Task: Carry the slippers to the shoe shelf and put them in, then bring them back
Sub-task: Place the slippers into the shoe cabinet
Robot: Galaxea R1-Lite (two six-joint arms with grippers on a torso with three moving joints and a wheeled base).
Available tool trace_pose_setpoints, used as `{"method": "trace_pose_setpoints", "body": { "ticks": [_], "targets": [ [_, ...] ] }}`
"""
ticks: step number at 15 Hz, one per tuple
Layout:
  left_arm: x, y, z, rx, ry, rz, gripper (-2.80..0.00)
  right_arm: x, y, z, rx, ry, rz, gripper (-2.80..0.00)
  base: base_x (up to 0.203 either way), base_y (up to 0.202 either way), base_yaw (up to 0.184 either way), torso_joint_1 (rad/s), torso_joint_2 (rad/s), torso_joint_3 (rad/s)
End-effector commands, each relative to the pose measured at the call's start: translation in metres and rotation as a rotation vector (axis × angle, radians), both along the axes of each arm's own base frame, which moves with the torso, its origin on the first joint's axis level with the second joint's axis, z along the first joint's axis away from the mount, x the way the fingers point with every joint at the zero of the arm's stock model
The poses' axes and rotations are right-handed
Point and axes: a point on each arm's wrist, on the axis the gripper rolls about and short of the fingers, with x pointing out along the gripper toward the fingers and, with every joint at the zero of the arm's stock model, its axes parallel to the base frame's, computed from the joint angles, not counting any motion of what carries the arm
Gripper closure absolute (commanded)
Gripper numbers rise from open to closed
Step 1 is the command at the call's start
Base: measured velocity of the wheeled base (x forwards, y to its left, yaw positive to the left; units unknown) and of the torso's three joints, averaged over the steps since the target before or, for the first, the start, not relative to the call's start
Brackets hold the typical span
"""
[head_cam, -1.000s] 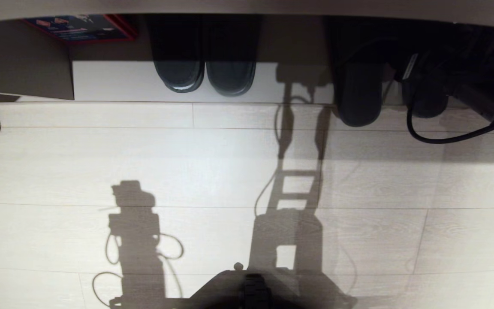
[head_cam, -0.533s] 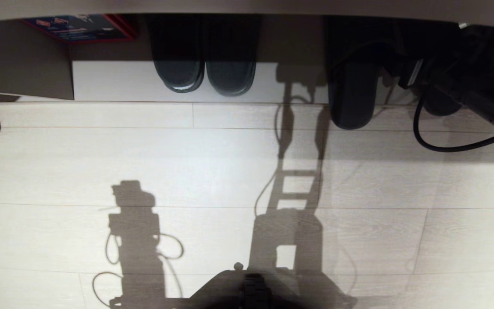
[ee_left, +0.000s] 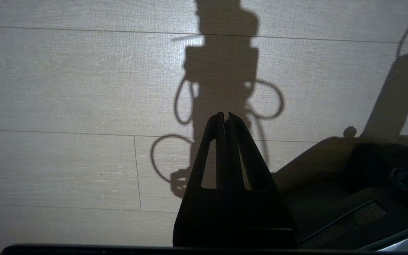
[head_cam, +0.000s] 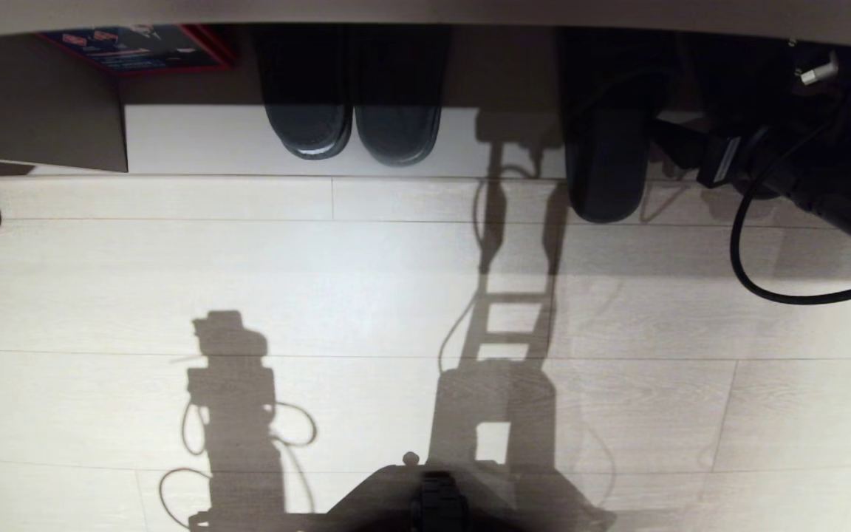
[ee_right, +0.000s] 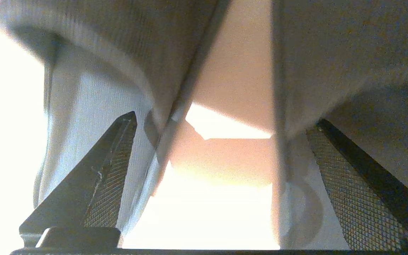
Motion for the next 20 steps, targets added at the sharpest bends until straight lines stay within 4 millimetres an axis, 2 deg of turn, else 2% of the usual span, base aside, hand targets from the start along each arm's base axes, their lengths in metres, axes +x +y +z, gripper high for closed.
{"method": "trace_pose_setpoints", "body": {
  "ticks": [1, 6, 8, 9, 12, 13, 16, 18, 20],
  "targets": [
    [0.000, 0.000, 0.000, 0.000, -0.001, 0.000, 0.00, -0.008, -0.001, -0.004, -0.003, 0.007, -0.001, -2.80, 0.000, 0.000, 0.000, 0.000, 0.00, 0.000],
    [0.000, 0.000, 0.000, 0.006, 0.000, 0.000, 0.00, -0.044, -0.006, -0.004, -0.008, 0.013, -0.016, -2.80, 0.000, 0.000, 0.000, 0.000, 0.00, 0.000],
    [0.000, 0.000, 0.000, 0.007, 0.000, 0.000, 0.00, -0.051, -0.007, -0.011, -0.008, 0.037, -0.007, -2.80, 0.000, 0.000, 0.000, 0.000, 0.00, 0.000],
    [0.000, 0.000, 0.000, 0.007, 0.000, 0.000, 0.00, -0.052, -0.007, -0.016, -0.007, 0.048, 0.002, 0.00, 0.000, 0.000, 0.000, 0.000, 0.00, 0.000],
    [0.000, 0.000, 0.000, 0.013, -0.001, 0.000, 0.00, -0.050, -0.002, -0.017, -0.003, 0.054, 0.020, 0.00, 0.000, 0.000, 0.000, 0.000, 0.00, 0.000],
    [0.000, 0.000, 0.000, 0.014, 0.000, -0.001, 0.00, -0.048, 0.006, -0.018, -0.001, 0.057, 0.055, 0.00, 0.000, 0.000, 0.000, 0.000, 0.00, 0.000],
    [0.000, 0.000, 0.000, 0.024, 0.001, -0.003, 0.00, -0.028, 0.023, -0.013, 0.023, 0.054, 0.063, 0.00, 0.000, 0.000, 0.000, 0.000, 0.00, 0.000],
    [0.000, 0.000, 0.000, 0.024, 0.000, -0.003, 0.00, -0.030, 0.020, -0.006, 0.024, 0.026, -0.015, 0.00, 0.000, 0.000, 0.000, 0.000, 0.00, 0.000],
    [0.000, 0.000, 0.000, 0.024, 0.000, -0.004, 0.00, -0.036, 0.007, -0.001, -0.031, -0.004, -0.113, 0.00, 0.000, 0.000, 0.000, 0.000, 0.00, 0.000]
  ]
}}
